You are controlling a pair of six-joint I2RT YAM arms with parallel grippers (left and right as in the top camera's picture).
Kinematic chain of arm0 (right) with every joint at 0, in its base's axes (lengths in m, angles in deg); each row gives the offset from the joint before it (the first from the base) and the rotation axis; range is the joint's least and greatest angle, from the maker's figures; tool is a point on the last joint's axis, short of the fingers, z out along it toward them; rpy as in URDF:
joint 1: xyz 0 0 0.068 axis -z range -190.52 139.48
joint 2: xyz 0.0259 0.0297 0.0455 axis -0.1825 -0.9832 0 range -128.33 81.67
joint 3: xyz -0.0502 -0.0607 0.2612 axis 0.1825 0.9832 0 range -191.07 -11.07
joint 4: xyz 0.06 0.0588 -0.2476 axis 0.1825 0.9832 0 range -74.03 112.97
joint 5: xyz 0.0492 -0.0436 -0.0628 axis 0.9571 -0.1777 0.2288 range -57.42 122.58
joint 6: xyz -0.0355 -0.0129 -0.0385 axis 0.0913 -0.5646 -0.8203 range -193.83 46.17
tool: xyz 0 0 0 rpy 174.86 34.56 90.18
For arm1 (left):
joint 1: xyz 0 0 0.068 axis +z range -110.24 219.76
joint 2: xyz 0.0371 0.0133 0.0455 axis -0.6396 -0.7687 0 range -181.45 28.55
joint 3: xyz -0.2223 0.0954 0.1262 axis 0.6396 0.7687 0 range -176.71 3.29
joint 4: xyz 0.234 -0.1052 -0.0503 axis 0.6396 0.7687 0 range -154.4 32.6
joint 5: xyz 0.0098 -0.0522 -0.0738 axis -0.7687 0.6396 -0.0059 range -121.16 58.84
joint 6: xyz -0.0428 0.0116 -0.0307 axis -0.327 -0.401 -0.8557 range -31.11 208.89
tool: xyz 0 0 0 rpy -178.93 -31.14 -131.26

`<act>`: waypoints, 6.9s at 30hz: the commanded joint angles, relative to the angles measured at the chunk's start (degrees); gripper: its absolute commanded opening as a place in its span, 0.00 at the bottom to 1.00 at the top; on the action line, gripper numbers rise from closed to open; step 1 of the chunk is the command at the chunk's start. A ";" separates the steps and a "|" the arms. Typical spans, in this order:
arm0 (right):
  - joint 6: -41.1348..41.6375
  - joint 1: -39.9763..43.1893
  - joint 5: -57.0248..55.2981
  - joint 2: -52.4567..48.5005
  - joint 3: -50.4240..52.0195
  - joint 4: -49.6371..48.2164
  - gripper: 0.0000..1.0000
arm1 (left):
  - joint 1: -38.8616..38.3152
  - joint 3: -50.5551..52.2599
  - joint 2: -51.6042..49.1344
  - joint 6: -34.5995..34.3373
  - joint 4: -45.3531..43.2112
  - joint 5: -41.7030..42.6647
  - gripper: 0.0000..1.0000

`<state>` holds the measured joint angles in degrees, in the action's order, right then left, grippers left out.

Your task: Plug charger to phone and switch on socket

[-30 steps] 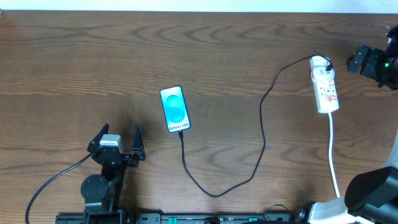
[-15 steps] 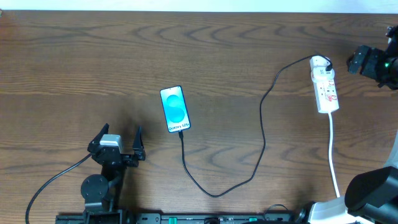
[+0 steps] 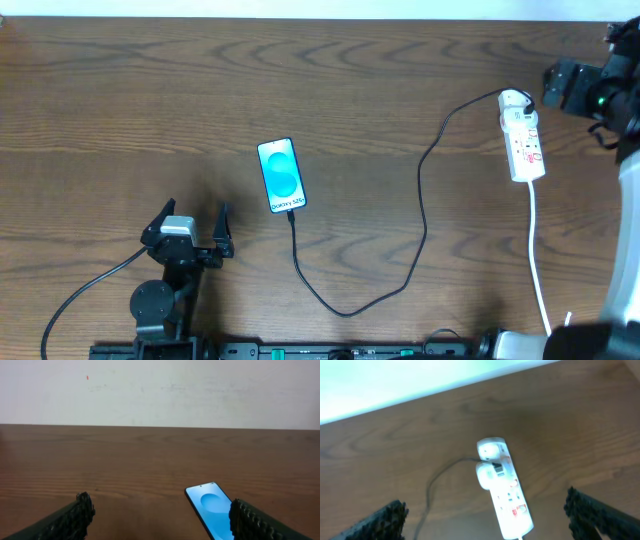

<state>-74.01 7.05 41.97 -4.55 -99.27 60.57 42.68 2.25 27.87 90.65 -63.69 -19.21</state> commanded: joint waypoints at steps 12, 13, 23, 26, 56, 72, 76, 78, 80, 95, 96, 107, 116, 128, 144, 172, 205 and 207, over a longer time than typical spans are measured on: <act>0.79 -8.90 -0.50 29.81 44.89 -37.27 0.99 | 0.28 0.76 0.46 0.79 2.23 2.40 0.89; 0.79 -9.46 -0.48 32.35 48.41 -39.91 0.99 | 0.28 0.76 0.46 0.79 2.23 2.40 0.89; 0.83 -14.88 -0.46 52.37 73.46 -57.07 0.99 | 0.28 0.76 0.46 0.79 2.23 2.40 0.89; 0.83 -16.74 -0.46 57.53 79.84 -63.45 0.99 | 0.28 0.76 0.46 0.79 2.23 2.40 0.89; 0.13 -20.33 -2.84 84.50 87.89 -43.08 0.99 | 0.28 0.76 0.46 0.79 2.23 2.40 0.89; 0.15 -20.63 -3.06 85.94 87.89 -40.74 0.99 | 0.28 0.76 0.46 0.79 2.23 2.40 0.89; 0.13 -20.68 -3.06 85.94 87.89 -40.72 0.99 | 0.28 0.76 0.46 0.79 2.23 2.40 0.89; 0.13 -20.68 -3.06 85.94 87.89 -40.70 0.99 | 0.28 0.76 0.46 0.79 2.23 2.40 0.89; 0.13 -20.68 -3.08 85.94 87.89 -40.68 0.99 | 0.28 0.76 0.46 0.79 2.23 2.40 0.89; 0.11 -20.65 -3.56 85.94 87.89 -40.57 0.99 | 0.28 0.76 0.46 0.79 2.23 2.40 0.89; 0.13 -20.65 -3.56 85.94 87.89 -40.54 0.99 | 0.28 0.76 0.46 0.79 2.23 2.40 0.89; 0.15 -20.65 -3.89 85.94 87.89 -40.57 0.99 | 0.28 0.76 0.46 0.79 2.23 2.40 0.89; 3.10 -20.65 -7.17 85.94 87.89 -40.30 0.99 | 0.28 0.76 0.46 0.79 2.23 2.40 0.89; 2.29 -20.65 -7.93 85.94 87.89 -40.30 0.99 | 0.28 0.76 0.46 0.79 2.23 2.40 0.89; 2.29 -20.65 -7.93 85.92 87.89 -40.30 0.99 | 0.28 0.76 0.46 0.79 2.23 2.40 0.89; 2.29 -20.65 -7.93 85.92 87.89 -40.30 0.99 | 0.28 0.76 0.46 0.79 2.23 2.40 0.89; 2.29 -20.65 -7.93 85.92 87.89 -40.30 0.99 | 0.28 0.76 0.46 0.79 2.23 2.40 0.89; 2.29 -20.65 -7.93 85.92 87.89 -40.30 0.99 | 0.28 0.76 0.46 0.79 2.23 2.40 0.89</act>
<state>-72.09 -13.11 35.08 80.85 -11.45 19.96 42.68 2.19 27.93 90.67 -63.58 -19.02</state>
